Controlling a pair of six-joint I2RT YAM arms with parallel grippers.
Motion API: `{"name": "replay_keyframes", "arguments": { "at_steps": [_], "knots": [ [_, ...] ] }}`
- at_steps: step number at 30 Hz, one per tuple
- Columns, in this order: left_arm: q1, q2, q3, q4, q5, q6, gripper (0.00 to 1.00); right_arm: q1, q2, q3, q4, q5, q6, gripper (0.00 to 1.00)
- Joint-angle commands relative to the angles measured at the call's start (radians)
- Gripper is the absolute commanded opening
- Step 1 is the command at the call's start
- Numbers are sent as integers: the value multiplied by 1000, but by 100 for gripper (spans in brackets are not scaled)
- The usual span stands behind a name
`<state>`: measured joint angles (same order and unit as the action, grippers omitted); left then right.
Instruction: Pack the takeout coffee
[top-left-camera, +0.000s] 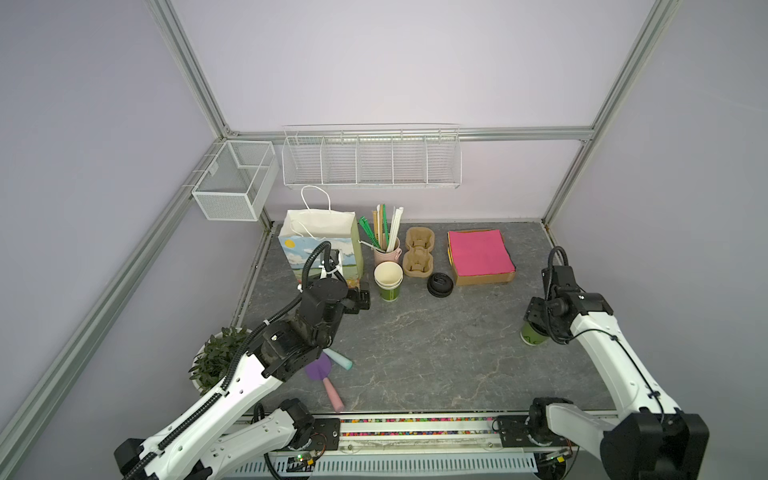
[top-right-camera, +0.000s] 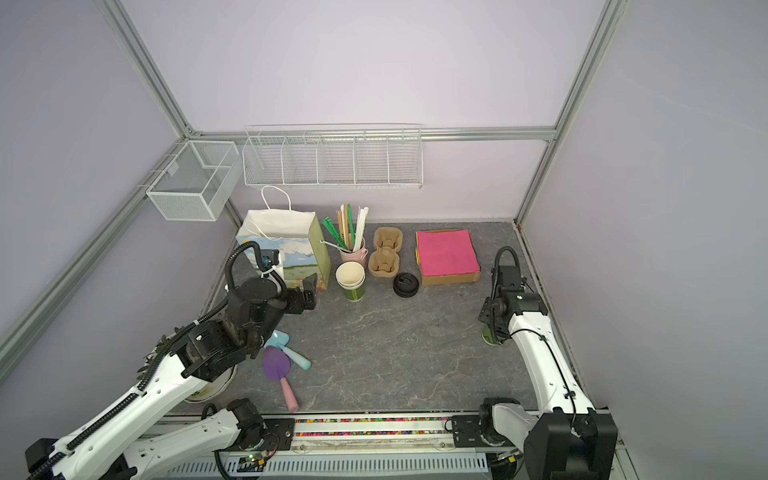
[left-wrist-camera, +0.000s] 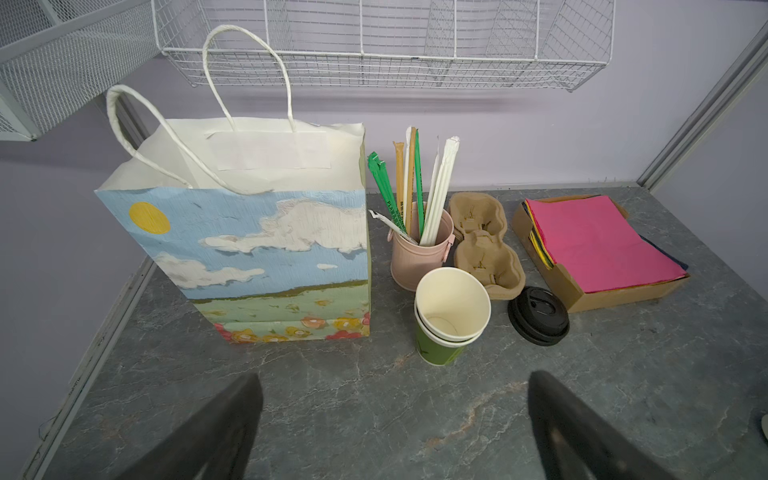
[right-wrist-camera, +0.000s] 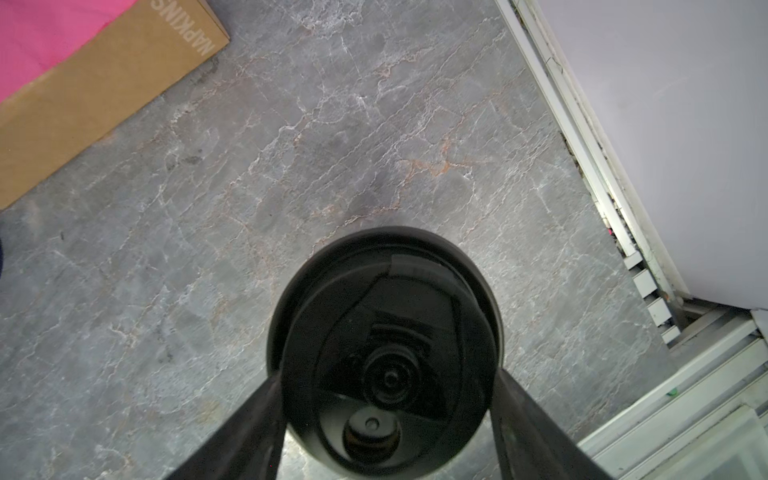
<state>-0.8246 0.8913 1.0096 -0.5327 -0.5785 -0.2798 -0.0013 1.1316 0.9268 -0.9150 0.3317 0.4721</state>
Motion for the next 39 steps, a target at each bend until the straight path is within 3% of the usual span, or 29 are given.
{"name": "replay_keyframes", "arguments": {
  "at_steps": [1,7,12,14,17,22,25,29,34,39],
  "knots": [
    [5,4,-5,-7,-1,-9,99,-7,15,2,9,-13,11,81],
    [5,2,-6,-7,-1,-12,99,-12,13,32,-19,7,12,96],
    [4,5,4,-18,-2,-21,99,22,-58,125,-34,-36,-5,98],
    [4,17,15,-33,3,-28,99,79,-69,180,-32,-70,-5,94],
    [27,44,49,-76,15,-55,99,200,-20,283,-35,-99,8,95],
    [180,82,104,-123,155,-143,100,454,132,412,30,-113,36,100],
    [234,80,112,-121,197,-167,100,521,276,495,70,-152,33,94],
    [253,63,88,-104,167,-161,100,587,479,628,71,-119,17,86],
    [253,51,71,-95,129,-144,99,592,696,746,108,-165,9,74],
    [252,58,60,-90,115,-137,98,563,823,809,176,-230,-10,60]
  ]
}}
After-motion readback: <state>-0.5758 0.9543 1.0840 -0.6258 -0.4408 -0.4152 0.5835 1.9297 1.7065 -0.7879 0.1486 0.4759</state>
